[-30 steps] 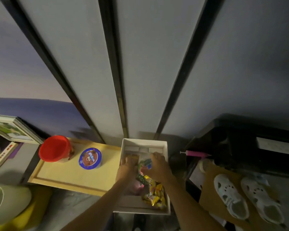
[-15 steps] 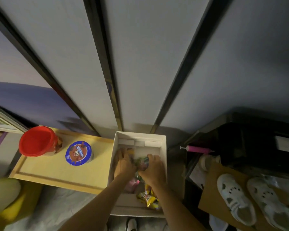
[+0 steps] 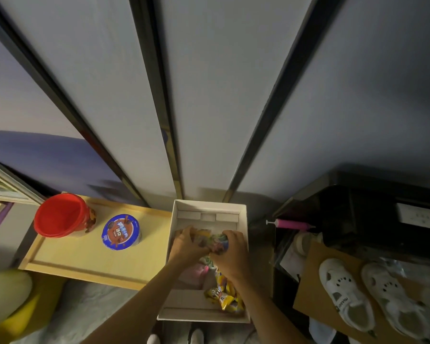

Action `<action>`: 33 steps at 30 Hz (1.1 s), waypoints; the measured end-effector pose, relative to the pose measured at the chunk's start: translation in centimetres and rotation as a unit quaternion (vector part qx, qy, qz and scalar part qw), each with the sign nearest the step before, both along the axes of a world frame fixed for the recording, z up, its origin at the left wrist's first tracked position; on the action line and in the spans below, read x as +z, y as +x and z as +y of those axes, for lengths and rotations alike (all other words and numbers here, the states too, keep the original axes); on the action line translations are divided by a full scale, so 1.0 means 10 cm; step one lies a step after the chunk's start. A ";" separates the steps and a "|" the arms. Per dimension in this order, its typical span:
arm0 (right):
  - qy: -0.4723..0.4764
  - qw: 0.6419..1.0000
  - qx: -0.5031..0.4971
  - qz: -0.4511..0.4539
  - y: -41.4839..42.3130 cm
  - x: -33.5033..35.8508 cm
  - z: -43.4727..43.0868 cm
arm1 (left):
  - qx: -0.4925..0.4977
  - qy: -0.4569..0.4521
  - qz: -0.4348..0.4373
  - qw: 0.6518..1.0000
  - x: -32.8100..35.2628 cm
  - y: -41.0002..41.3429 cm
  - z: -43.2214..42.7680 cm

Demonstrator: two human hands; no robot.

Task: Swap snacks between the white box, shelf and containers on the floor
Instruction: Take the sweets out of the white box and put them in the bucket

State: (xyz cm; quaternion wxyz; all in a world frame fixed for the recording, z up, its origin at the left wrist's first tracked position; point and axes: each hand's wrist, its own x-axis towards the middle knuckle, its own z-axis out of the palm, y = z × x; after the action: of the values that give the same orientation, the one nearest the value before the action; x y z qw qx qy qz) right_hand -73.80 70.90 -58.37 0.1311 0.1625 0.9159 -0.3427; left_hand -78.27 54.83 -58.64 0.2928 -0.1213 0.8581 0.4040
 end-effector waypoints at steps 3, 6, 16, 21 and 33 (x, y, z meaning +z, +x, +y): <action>-0.033 0.999 -0.014 0.019 0.00 0.11 0.03 | 0.017 0.047 0.014 0.999 0.16 -0.01 -0.12; -0.071 0.995 -0.027 0.062 -0.04 0.34 0.05 | 0.008 0.083 0.029 0.996 0.43 0.01 -0.22; -0.099 0.978 0.027 0.180 -0.37 1.36 0.07 | 0.049 0.096 0.185 0.977 1.67 -0.08 -0.61; -0.106 0.966 0.078 0.221 -0.58 1.93 -0.29 | 0.090 0.093 0.242 0.962 2.09 -0.03 -1.11; -0.130 0.930 0.194 0.283 -0.56 2.83 -2.49 | 0.212 0.097 0.286 0.930 2.77 0.72 -3.26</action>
State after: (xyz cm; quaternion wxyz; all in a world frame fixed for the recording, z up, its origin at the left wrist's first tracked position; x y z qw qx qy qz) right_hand -79.41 45.99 -30.08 -0.0497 -0.1409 0.8762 -0.4582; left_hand -71.08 22.20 -30.97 -0.0467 -0.1507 0.8163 0.5557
